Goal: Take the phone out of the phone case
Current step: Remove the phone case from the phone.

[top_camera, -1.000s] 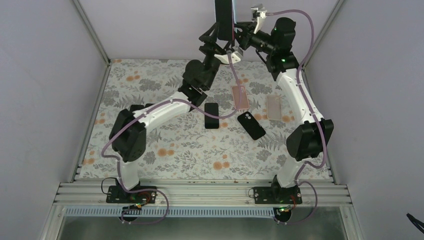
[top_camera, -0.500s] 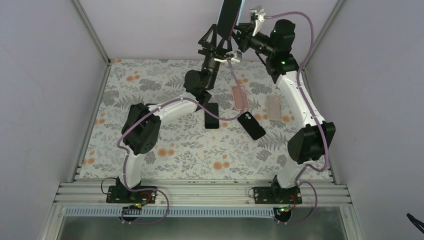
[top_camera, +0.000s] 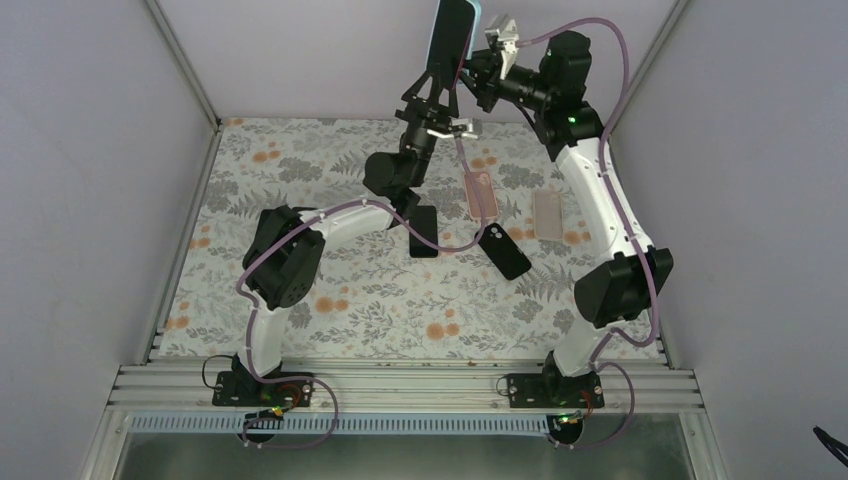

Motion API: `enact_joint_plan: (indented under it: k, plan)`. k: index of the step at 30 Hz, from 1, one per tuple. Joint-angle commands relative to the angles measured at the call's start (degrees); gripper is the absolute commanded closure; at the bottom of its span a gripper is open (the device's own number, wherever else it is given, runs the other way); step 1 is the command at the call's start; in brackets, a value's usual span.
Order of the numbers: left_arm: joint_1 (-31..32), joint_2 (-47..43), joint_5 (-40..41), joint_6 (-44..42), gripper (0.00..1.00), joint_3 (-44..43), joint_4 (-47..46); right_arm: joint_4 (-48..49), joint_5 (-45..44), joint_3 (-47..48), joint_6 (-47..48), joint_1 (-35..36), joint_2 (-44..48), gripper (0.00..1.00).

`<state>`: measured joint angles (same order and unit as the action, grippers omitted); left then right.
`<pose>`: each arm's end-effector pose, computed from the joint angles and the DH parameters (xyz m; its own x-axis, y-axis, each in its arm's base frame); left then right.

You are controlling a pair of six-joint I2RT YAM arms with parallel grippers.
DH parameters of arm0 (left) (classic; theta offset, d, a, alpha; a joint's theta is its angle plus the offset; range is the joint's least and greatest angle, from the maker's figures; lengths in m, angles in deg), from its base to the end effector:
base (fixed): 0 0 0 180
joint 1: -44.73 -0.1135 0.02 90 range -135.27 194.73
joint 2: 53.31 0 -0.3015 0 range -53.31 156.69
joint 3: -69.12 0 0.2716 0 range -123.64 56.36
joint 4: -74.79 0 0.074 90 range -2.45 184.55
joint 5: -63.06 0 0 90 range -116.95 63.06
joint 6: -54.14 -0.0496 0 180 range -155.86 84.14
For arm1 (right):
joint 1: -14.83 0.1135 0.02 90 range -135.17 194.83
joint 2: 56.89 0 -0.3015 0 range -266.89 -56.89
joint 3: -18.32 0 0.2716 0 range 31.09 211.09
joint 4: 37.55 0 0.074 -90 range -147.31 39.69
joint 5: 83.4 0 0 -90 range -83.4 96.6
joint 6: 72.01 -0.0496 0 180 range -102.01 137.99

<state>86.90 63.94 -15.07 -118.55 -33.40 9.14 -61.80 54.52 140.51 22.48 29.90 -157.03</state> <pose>0.3759 -0.3267 0.4076 0.6295 0.7394 -0.2386 -0.4993 0.6203 0.6050 0.4075 0.1479 0.5081 0.0328 -0.0455 -0.9984 -0.8906 0.4521 -0.0498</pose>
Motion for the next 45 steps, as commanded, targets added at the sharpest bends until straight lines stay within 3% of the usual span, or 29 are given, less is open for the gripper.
enact_joint_plan:
  k: [1,5,9,22,30,33,38,45]
  plan:
    - [-5.3,-4.8,4.3,-5.7,0.53,-6.6,-15.5,-28.8,23.9,-3.2,10.9,3.0,-4.2,0.97]
    - [-4.6,-5.8,2.3,-8.3,0.53,-6.3,-17.6,-36.8,24.7,-0.5,17.2,3.3,-7.4,0.97]
    - [-4.3,-7.2,1.0,-10.3,0.61,-4.8,-19.6,-39.9,25.0,-0.6,19.9,3.3,-8.8,0.97]
    - [-3.0,-9.5,-1.8,-12.9,0.87,-0.7,-22.0,-38.5,22.6,-2.2,18.3,2.8,-8.8,0.97]
    - [-0.9,-17.9,0.0,-10.3,0.89,9.2,-21.0,-33.1,17.5,-1.7,13.6,-4.9,-9.5,0.97]
    - [-0.3,-21.9,0.4,-9.3,0.88,13.4,-18.9,-40.1,17.7,4.9,19.0,-6.8,-13.0,0.97]
    - [0.2,-24.7,0.9,-10.9,0.88,15.6,-18.6,-61.6,20.4,17.5,31.7,-6.6,-21.4,0.97]
    - [0.6,-26.8,2.6,-10.1,0.9,17.3,-15.3,-53.5,18.3,5.1,29.4,-6.7,-16.7,0.97]
